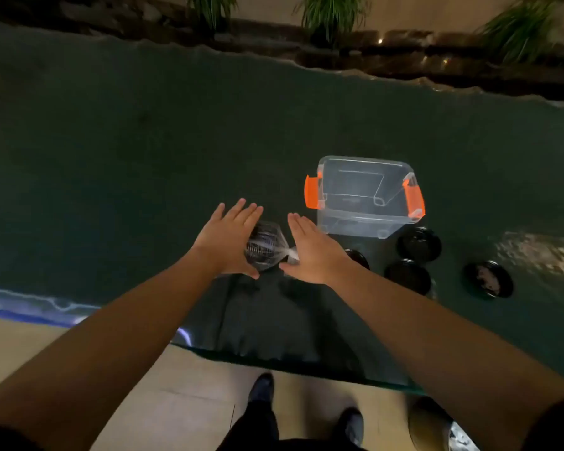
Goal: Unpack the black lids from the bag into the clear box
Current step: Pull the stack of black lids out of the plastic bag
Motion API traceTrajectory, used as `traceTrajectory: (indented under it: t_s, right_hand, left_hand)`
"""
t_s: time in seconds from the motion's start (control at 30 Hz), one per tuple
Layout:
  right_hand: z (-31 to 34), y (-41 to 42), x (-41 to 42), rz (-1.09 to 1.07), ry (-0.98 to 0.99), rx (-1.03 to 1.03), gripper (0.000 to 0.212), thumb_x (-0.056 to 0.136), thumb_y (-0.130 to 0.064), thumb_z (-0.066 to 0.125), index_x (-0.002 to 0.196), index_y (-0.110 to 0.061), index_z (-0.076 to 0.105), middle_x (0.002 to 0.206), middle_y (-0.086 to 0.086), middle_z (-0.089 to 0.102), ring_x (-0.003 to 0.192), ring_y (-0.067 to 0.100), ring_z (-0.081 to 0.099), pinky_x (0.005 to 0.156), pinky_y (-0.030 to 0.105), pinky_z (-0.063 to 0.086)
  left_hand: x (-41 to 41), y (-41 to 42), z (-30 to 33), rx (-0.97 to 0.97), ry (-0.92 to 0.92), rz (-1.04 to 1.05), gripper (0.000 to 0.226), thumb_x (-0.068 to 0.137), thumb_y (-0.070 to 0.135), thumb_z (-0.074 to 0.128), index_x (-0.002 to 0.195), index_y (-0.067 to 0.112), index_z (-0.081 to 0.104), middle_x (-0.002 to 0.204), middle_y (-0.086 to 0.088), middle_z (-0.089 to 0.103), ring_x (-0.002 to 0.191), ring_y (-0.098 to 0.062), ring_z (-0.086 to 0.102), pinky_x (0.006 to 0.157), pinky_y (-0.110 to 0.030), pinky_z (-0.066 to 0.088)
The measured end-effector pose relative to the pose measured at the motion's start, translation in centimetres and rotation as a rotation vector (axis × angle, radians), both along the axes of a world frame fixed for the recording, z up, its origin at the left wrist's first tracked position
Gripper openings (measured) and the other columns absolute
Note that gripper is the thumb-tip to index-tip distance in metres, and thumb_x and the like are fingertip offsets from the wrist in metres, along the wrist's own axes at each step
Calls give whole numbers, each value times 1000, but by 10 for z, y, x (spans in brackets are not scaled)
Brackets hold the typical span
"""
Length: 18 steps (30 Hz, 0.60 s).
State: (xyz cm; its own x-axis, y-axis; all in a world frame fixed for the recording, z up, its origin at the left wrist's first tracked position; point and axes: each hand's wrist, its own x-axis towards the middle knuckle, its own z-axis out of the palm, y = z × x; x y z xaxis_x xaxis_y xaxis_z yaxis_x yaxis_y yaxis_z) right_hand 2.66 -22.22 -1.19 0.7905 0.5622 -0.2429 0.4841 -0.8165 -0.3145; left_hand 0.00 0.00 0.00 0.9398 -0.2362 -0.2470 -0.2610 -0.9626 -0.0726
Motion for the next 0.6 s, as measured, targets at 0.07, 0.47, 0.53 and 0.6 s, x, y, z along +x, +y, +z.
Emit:
traceTrajectory:
  t_s: [0.07, 0.47, 0.53, 0.6]
  right_hand:
    - [-5, 2, -2, -16, 53, -2, 112, 83, -52, 70, 159, -11, -1, 167, 10, 13, 154, 26, 12, 120, 43, 23]
    - [-17, 21, -15, -370, 422, 214, 32, 102, -30, 43, 123, -8, 54, 118, 16, 63, 101, 33, 63, 82, 40, 52]
    - [-15, 24, -16, -409, 426, 250, 30, 104, -33, 42, 111, -9, 59, 107, 14, 66, 91, 30, 64, 75, 39, 51]
    - [-10, 26, -17, -422, 399, 271, 30, 104, -31, 44, 108, -9, 63, 102, 13, 67, 88, 30, 65, 78, 42, 54]
  left_hand:
    - [3, -3, -3, -24, 8, -46, 146, 55, 85, 72, 160, 18, -5, 171, -3, 9, 157, -23, -1, 126, -49, 2]
    - [8, -14, -13, -94, 9, -37, 101, 73, 55, 78, 155, 24, 28, 150, -2, 47, 138, -26, 45, 119, -49, 30]
    - [4, -13, -12, -122, -26, -32, 96, 72, 56, 77, 151, 25, 32, 143, -2, 50, 131, -27, 49, 114, -47, 37]
    - [-1, -10, -12, -160, -66, -15, 93, 69, 56, 78, 147, 24, 36, 138, -3, 52, 125, -28, 52, 108, -47, 42]
